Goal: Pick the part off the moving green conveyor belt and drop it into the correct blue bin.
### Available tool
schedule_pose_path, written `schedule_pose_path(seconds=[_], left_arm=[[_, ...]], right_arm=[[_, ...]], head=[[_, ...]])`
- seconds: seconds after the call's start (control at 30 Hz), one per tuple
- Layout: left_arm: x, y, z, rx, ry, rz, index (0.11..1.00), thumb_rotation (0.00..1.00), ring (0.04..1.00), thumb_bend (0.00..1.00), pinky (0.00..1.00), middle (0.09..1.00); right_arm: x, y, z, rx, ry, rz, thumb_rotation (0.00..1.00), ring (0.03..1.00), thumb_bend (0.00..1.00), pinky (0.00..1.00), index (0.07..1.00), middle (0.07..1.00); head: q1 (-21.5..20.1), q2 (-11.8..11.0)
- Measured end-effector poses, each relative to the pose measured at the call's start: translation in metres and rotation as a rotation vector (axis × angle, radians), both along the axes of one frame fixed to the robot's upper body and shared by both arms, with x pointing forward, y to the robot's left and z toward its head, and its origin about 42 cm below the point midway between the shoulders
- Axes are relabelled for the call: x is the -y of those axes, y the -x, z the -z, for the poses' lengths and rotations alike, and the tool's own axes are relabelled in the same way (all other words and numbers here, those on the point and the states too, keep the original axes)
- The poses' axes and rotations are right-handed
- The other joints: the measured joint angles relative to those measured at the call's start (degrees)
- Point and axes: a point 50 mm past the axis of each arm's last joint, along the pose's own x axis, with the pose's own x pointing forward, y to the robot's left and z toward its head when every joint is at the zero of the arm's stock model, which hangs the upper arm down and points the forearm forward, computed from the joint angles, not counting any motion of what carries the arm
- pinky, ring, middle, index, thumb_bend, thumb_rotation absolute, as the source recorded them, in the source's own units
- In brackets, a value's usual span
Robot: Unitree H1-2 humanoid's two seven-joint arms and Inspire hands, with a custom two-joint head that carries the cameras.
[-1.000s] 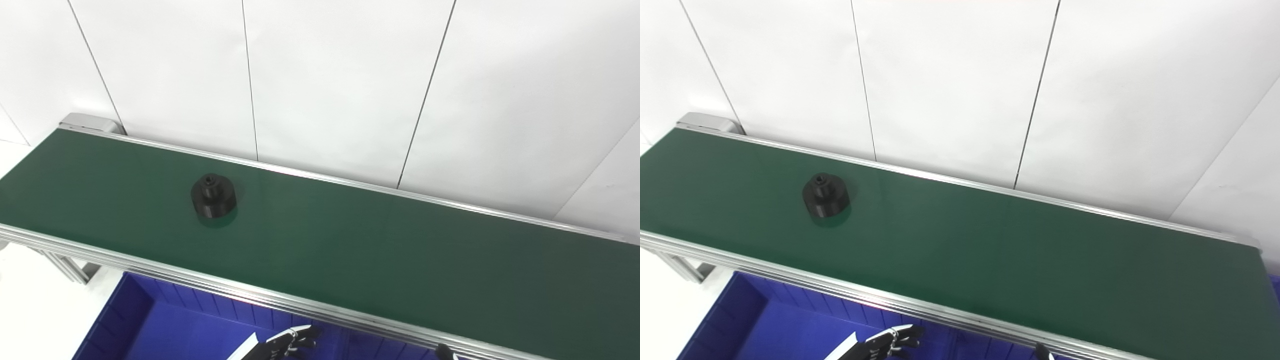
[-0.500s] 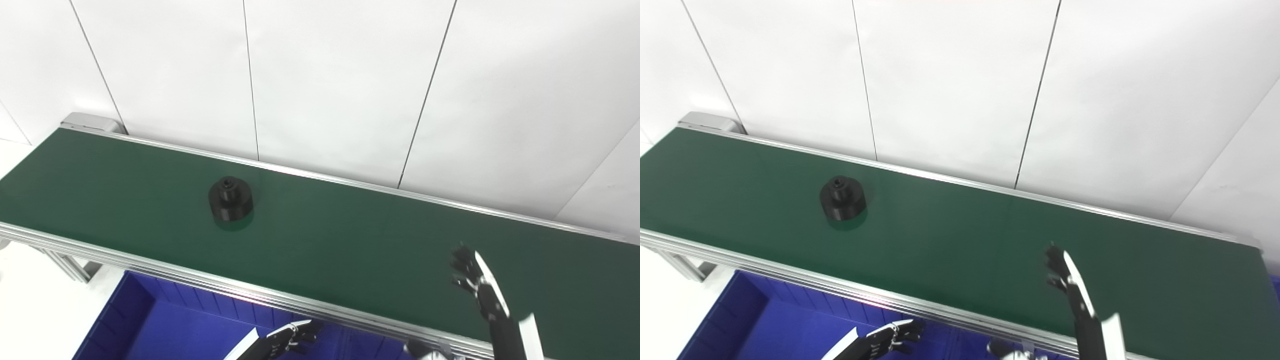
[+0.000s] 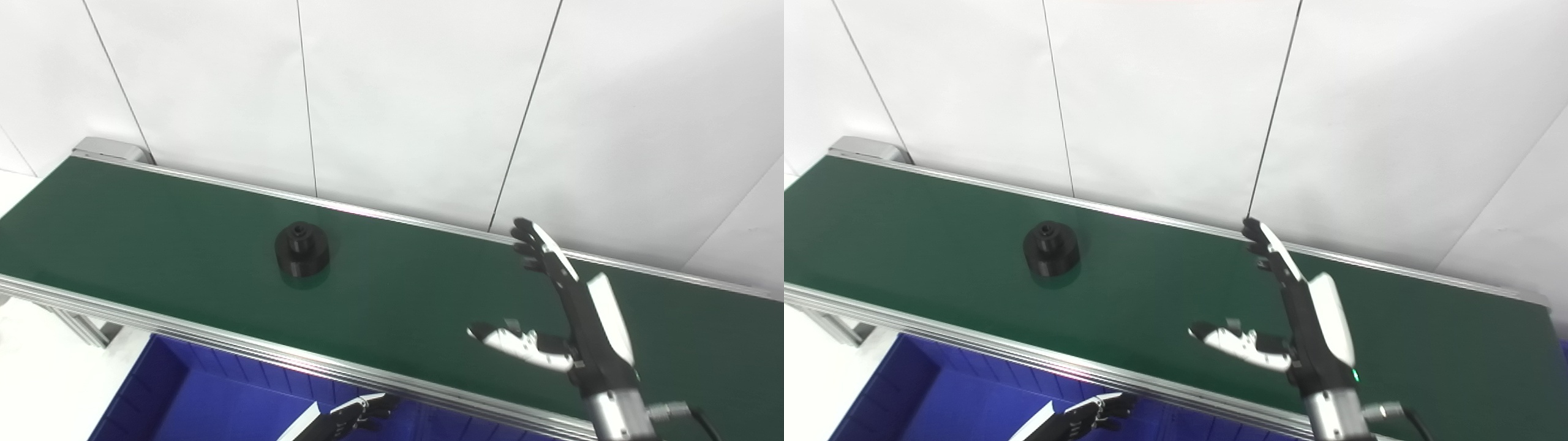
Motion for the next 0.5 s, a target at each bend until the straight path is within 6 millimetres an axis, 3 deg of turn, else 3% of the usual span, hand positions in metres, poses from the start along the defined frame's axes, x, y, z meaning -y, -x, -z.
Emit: schedule_pose_path(seconds=[0.2, 0.5], left_arm=[[0.0, -0.003, -0.001, 0.006, 0.002, 0.006, 0.855, 0.6, 0.857, 0.78, 0.8, 0.874], [-0.002, -0.002, -0.001, -0.005, 0.018, 0.011, 0.856, 0.57, 0.843, 0.76, 0.78, 0.866]], right_arm=[[-0.025, -0.035, -0.006, -0.061, 0.106, -0.038, 0.4, 0.808, 0.88, 0.71, 0.912, 0.872], [-0.055, -0.068, -0.004, -0.106, 0.191, -0.08, 0.44, 0.816, 0.9, 0.69, 0.926, 0.881]], head=[[-1.9, 0.6], [-3.0, 1.1]])
